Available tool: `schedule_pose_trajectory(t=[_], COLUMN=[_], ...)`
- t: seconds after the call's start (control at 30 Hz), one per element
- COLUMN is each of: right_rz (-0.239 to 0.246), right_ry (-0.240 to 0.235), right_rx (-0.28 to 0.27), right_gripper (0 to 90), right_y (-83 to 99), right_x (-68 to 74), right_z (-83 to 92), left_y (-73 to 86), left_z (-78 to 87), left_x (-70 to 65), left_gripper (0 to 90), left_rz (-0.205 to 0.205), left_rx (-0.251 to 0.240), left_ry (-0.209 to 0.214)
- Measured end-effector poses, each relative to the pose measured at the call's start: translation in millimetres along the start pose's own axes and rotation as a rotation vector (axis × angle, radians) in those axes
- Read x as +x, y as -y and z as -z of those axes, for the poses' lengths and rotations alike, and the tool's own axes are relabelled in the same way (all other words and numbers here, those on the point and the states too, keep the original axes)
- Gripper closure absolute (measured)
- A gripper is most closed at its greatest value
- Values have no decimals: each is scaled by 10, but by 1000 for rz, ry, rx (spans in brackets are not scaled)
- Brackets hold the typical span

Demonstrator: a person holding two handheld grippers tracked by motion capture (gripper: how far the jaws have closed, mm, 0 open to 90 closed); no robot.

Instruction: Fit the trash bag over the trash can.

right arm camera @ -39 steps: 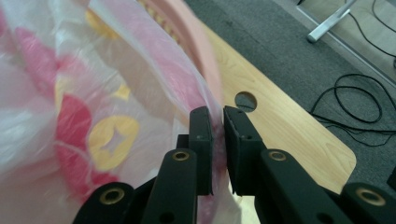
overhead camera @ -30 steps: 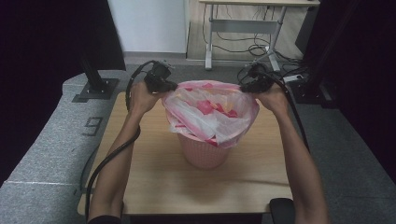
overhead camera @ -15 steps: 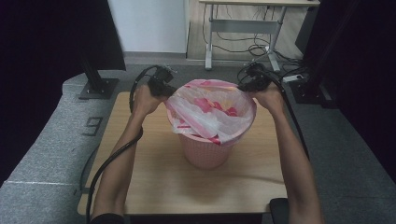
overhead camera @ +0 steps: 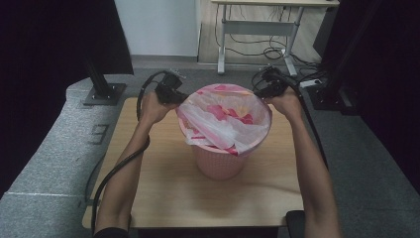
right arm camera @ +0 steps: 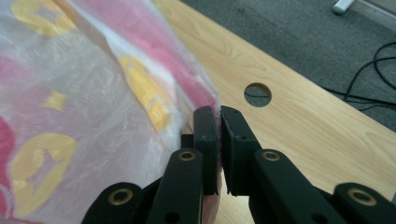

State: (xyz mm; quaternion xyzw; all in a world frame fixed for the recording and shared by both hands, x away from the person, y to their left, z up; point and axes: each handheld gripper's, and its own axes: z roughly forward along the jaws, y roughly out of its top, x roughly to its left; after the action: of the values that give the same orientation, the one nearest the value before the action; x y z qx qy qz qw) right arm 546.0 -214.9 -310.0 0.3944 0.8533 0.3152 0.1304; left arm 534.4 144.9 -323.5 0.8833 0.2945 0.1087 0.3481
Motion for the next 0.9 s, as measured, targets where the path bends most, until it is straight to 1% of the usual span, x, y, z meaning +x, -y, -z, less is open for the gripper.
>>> schedule_pose_trajectory(t=[0.07, 0.13, 0.23, 0.3, 0.4, 0.47, 0.53, 0.63, 0.7, 0.8, 0.83, 0.87, 0.9], right_rz=[9, 1, -32, -39, -61, -68, -87, -100, -124, -131, -133, -117, -87], right_ry=[5, -3, -38, -38, -49, -55, -75, -82, -97, -91, -89, -44, -10], right_rx=[8, 11, 11, 23, 33, 38, 40, 47, 52, 57, 59, 92, 165], right_gripper=[852, 860, 861, 869, 871, 873, 874, 875, 874, 875, 877, 875, 868], right_y=[3, 13, 37, 46, 52, 58, 61, 58, 64, 62, 64, 72, 111], right_x=[15, 9, -38, -47, -65, -76, -96, -106, -121, -122, -124, -130, -146], right_z=[-44, -92, -121, -142, -156, -168, -175, -182, -186, -186, -186, -193, -245], left_y=[-1, -4, -19, -33, -35, -30, -32, -38, -25, 0, 9, 42, 67], left_z=[-5, -11, -32, -59, -74, -83, -98, -115, -118, -118, -134, -154, -157], left_x=[-3, 1, 15, 25, 48, 65, 84, 87, 91, 97, 100, 110, 113], left_gripper=[888, 891, 893, 895, 896, 897, 897, 899, 899, 899, 899, 900, 899], left_rz=[-1, 6, 11, 19, 39, 46, 53, 51, 53, 57, 44, 45, 42], left_rx=[3, 3, 16, 23, 24, 28, 35, 49, 51, 50, 96, 118, 113], left_ry=[0, 7, 20, 24, 41, 54, 67, 59, 65, 74, 55, 60, 74])
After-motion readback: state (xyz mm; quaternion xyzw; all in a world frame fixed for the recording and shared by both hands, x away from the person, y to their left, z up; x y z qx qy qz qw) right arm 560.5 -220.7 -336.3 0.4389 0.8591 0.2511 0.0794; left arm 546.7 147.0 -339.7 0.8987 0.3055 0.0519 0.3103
